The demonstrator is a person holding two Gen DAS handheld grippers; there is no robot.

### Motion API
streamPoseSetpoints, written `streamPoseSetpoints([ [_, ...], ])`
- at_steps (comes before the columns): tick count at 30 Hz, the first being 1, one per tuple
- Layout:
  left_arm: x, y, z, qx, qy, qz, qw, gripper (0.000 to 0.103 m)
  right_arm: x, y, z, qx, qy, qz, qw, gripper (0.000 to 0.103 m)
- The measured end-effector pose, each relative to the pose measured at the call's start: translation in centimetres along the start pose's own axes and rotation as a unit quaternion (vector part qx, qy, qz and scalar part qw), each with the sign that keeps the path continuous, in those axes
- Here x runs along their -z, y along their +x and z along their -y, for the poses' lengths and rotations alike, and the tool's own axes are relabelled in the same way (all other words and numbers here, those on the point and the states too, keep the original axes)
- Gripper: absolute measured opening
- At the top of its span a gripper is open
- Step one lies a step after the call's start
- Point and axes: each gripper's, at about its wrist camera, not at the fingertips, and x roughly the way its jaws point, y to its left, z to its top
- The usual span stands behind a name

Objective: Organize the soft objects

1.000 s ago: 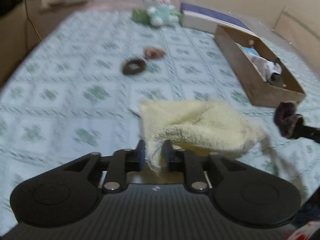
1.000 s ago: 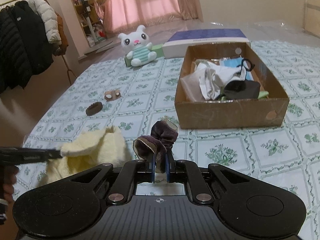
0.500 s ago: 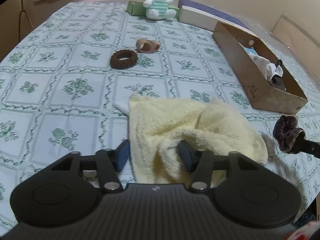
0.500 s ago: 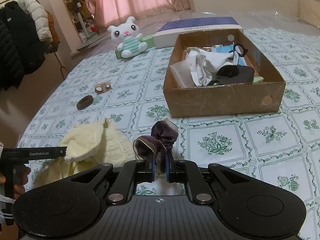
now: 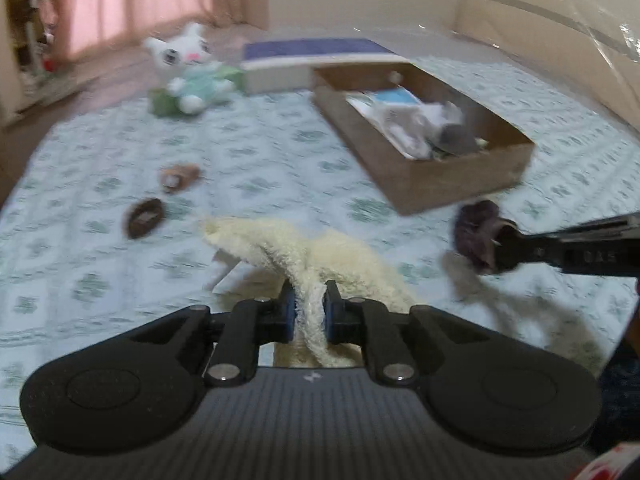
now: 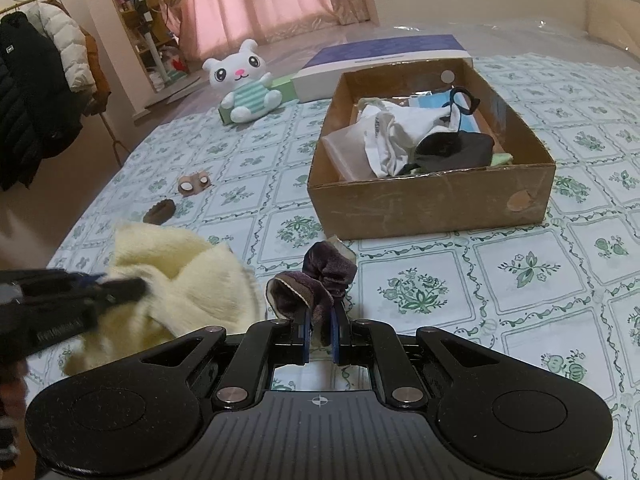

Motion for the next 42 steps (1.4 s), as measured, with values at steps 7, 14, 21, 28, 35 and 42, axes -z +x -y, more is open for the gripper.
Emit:
streamPoseSetpoints([
  [7, 0.2, 3.0, 1.6, 0.007, -0.003, -0.024, 0.9997, 0.023, 0.0, -0.4, 0.6, 0.003, 0.008, 0.002, 1.000, 0.010],
  [14, 0.0, 4.5, 0.8, -0.017, -0.015, -0.040, 0.9989, 0.057, 0.1, -0.2, 1.4, 0.006, 0.021, -0.001, 1.000, 0.010],
  [21, 0.0, 5.6, -0.4, 0.005, -0.061, -0.052, 0.9967, 0.065, 0.0, -0.1, 1.5, 0.007, 0.023, 0.000, 1.000, 0.010],
  [28, -0.2, 5.4, -0.3, 0.051, -0.066, -0.047, 0.9954, 0.026, -0.1, -0.2, 1.8, 0.011, 0.025, 0.001, 1.000, 0.010],
  [35, -0.7, 3.9, -0.6, 0.049, -0.080, -0.040, 0.9948, 0.019, -0.2, -0.7, 1.7, 0.012, 0.023, 0.008, 1.000, 0.010],
  [42, -2.0, 0.5, -1.1, 0.041, -0.079, -0.003, 0.9961, 0.018, -0.5, -1.5, 1.7, 0.009, 0.022, 0.020, 1.000, 0.010],
])
